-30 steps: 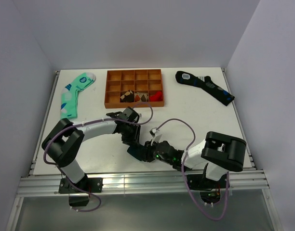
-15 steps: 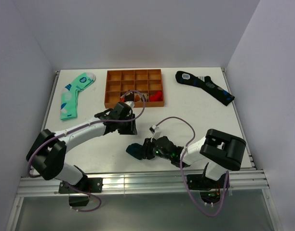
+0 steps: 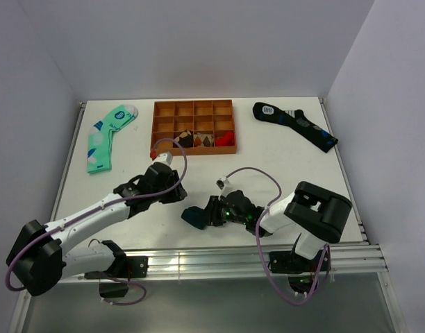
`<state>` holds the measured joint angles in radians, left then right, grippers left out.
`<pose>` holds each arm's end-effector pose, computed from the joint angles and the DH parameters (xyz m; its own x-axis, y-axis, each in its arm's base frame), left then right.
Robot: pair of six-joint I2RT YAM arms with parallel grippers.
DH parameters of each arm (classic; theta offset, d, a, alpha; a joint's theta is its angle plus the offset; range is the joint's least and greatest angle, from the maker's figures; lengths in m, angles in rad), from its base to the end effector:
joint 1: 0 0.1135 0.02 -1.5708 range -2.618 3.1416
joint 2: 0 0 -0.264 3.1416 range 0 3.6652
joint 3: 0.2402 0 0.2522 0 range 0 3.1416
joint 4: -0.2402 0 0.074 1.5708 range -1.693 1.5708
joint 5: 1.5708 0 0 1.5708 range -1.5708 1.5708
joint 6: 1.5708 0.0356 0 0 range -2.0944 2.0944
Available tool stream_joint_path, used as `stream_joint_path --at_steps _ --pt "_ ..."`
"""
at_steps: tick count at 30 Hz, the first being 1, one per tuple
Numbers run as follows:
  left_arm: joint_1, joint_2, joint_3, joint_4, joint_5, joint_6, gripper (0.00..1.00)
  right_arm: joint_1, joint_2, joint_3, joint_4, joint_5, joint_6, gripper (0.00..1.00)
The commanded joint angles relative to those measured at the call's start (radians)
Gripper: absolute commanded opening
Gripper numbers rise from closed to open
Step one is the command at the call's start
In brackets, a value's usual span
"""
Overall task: Roll the socks
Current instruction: Roll the sock at the center of the board.
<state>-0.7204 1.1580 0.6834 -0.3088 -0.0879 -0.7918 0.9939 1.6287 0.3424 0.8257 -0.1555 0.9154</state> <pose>0.1801 -0.1540 0.2195 -0.8070 -0.2349 -0.5419 0.0514 0.8861 -0.4607 0.1369 0.2204 0.1103 -0.8642 0.1080 -0.4914 -0.3586 0.5529 0.7521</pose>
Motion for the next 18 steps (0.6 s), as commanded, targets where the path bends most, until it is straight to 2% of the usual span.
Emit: stream_joint_path --at_steps 1,10,18 --pt "-0.040 -0.032 -0.051 0.085 -0.059 -0.050 0.40 -0.020 0.076 -0.052 -0.332 -0.067 -0.021 0.25" --pt "-0.108 -0.086 -0.148 0.211 -0.130 -0.035 0.41 -0.100 0.057 -0.003 -0.431 -0.272 -0.105 0.26" --pt "-0.134 -0.110 -0.252 0.328 -0.145 -0.011 0.41 -0.159 0.094 0.092 -0.572 -0.383 -0.193 0.26"
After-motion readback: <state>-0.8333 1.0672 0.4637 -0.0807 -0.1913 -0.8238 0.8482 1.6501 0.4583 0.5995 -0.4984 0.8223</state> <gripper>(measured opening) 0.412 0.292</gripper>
